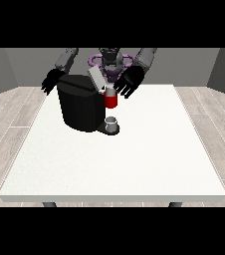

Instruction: Insert the coffee pod into the coffee machine and close the lid

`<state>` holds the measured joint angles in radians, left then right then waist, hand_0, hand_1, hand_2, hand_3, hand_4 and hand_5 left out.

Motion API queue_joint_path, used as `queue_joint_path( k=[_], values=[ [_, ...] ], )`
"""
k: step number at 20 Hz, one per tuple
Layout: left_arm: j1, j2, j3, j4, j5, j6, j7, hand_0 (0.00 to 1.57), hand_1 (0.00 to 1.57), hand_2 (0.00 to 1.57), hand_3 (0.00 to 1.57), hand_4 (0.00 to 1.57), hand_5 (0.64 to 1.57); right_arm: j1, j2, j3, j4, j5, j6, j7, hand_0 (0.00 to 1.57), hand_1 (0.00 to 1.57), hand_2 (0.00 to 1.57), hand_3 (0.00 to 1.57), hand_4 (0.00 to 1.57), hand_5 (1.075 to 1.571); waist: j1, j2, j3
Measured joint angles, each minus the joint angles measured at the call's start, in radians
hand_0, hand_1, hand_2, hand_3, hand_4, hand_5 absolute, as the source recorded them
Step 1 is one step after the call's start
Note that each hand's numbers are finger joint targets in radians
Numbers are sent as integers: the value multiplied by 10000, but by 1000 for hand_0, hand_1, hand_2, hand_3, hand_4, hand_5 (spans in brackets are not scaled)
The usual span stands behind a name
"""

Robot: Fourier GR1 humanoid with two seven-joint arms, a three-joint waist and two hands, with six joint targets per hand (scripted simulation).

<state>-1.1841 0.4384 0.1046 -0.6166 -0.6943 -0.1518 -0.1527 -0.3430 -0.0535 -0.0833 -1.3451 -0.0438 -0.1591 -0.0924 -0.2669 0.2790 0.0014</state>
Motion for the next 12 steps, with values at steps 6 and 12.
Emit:
queue_joint_path(
  k=[6,12],
  values=[
    [204,247,-306,50,-325,-356,-393,0,0,0,0,0,1571,180,94,86,-82,41,-96,99,0,0,0,0,348,1571,-17,-164,5],
    [99,308,-358,107,-543,-458,-269,0,0,0,0,0,1571,105,28,109,-40,66,-53,119,0,0,0,0,424,1571,-110,-147,0]
  ],
)
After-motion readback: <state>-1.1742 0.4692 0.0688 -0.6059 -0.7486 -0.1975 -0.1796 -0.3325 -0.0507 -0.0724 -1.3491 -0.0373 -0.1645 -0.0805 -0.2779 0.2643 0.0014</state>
